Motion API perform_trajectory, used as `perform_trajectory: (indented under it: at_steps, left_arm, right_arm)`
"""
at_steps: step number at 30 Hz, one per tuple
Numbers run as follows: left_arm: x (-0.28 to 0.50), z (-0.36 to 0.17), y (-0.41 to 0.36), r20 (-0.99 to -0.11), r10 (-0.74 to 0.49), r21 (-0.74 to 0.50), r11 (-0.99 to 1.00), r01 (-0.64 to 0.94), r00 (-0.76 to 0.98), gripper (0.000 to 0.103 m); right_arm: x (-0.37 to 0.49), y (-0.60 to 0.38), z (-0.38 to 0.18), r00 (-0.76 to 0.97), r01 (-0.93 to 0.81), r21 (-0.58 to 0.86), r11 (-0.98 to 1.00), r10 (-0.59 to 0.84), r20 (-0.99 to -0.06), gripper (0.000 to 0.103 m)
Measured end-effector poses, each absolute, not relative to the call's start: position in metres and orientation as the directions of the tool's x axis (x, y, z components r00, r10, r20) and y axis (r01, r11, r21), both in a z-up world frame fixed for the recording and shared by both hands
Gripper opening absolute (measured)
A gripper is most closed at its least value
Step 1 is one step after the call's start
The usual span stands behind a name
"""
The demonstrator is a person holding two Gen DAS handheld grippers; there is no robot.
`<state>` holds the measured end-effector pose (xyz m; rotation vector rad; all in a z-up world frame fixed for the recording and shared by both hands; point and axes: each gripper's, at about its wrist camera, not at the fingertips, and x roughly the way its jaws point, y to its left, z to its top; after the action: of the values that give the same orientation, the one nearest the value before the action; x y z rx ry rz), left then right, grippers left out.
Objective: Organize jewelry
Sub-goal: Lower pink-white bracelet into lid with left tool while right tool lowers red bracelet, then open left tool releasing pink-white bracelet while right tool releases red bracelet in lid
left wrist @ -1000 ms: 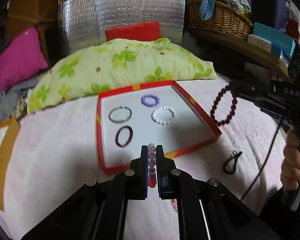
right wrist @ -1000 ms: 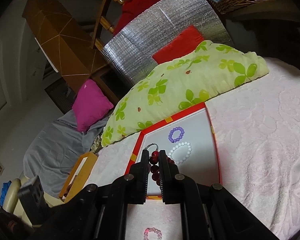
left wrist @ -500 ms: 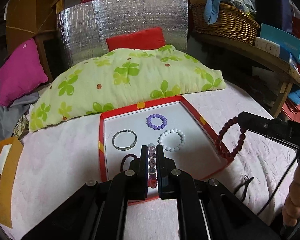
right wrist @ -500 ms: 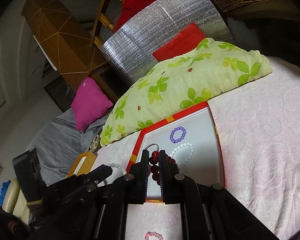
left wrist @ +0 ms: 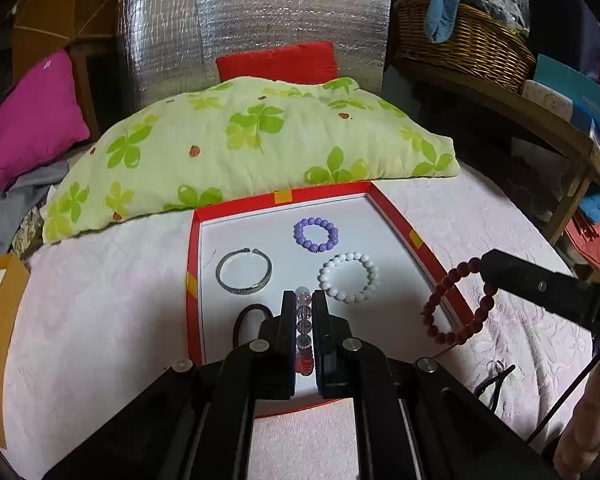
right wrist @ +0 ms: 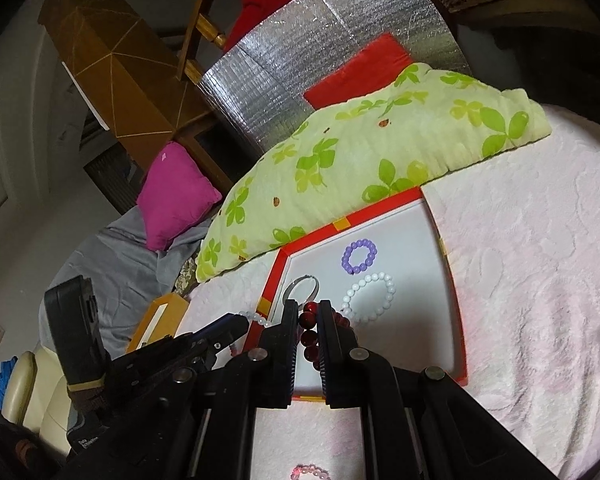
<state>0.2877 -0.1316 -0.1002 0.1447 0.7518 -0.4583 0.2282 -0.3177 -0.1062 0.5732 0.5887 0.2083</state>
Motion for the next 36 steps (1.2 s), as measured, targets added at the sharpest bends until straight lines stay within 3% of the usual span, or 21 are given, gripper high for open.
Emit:
perform_trajectory:
  at_steps: [16,36]
  left_arm:
    - [0.299,-0.124,-0.133,-0.724,-0.402,-0.139,0.881,0.451,0.561,0.007]
    - [0.298,-0.155,-0.154,-0.779,-0.375,-0.116,0.874,0.472,0.503,0.008]
  right_arm:
    - [0.238,-0.312,-0.124,0.796,0.008,0.579,0.815,0.345,-0.496,0.011]
    - [0.252,-0.32,-0.152,0.755,0.086,0.633,0.769,0.364,-0.545,0.011]
